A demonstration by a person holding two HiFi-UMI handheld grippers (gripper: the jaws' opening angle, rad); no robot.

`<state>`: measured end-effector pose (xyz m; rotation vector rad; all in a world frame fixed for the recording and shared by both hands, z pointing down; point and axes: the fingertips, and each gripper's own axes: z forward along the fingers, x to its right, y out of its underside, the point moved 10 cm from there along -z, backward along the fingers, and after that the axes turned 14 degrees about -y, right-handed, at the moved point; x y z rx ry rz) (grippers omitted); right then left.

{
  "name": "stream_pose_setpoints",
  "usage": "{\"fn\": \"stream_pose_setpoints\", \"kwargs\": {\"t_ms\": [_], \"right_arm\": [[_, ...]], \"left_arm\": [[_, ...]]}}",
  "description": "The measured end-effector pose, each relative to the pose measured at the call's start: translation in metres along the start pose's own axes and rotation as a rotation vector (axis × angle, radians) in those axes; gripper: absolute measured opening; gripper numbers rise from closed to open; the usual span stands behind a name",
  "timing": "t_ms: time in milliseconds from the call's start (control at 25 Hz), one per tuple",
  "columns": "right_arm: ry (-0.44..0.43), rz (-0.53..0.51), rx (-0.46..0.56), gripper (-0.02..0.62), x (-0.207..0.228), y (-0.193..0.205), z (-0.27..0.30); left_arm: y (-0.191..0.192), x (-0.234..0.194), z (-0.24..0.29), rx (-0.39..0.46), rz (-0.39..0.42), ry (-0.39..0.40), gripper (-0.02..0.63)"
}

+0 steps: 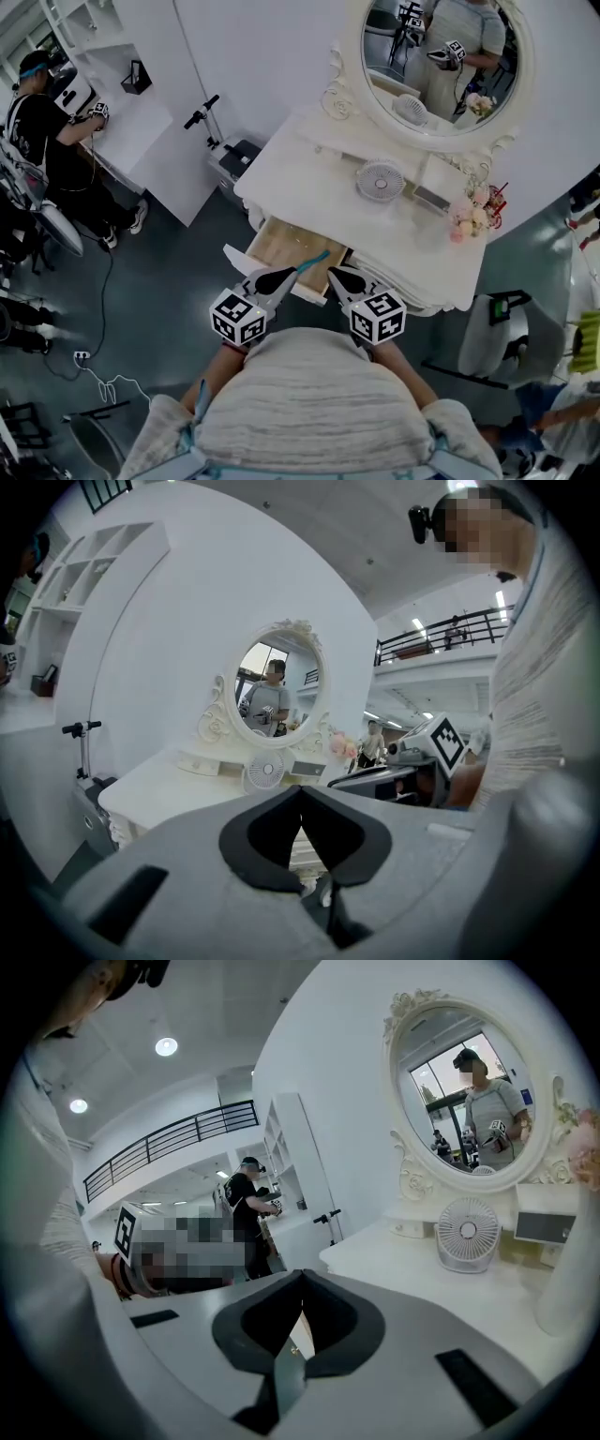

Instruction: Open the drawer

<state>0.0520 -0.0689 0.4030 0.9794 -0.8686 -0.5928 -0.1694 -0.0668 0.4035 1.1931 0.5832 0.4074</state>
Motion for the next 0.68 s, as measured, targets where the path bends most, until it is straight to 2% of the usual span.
{"fn": "stream_pose_setpoints", "kwargs": {"t_ms": [280, 680], "right_arm": [[0.022, 0.006, 0.035, 0.008, -0.008, -0.006, -0.006], [0.026, 0.008, 0.060, 0.008, -0.023, -0.002, -0.008]], "left_arm": [[-0.008, -0.001, -0.010, 0.065, -0.006, 0.067, 0.014], [-0.005, 0.006, -0.012, 0.078, -0.006, 0.118, 0.014]]}}
